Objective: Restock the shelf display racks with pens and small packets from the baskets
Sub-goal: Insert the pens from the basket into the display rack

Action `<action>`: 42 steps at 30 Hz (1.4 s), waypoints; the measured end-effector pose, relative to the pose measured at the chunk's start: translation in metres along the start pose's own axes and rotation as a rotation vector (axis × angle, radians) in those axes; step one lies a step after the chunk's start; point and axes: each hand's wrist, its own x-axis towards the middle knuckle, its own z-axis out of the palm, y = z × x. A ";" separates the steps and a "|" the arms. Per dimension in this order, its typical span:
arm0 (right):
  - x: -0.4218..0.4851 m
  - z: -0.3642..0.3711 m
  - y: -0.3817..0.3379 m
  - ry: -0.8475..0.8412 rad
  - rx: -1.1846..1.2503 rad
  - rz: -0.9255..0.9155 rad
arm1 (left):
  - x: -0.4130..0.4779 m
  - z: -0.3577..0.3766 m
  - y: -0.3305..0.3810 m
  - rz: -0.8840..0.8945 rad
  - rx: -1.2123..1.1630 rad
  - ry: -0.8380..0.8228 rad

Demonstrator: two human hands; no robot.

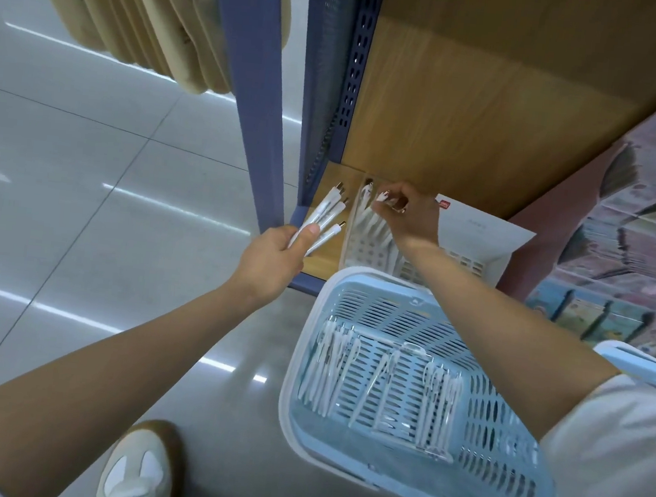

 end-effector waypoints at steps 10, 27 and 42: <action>0.008 0.006 0.009 -0.035 -0.135 -0.108 | 0.008 0.002 0.000 0.024 -0.029 -0.015; -0.015 -0.013 -0.003 -0.066 0.130 0.042 | 0.015 0.011 0.001 0.017 -0.081 -0.039; -0.033 -0.046 -0.022 -0.319 0.756 0.396 | 0.028 0.044 0.023 0.036 -0.098 -0.079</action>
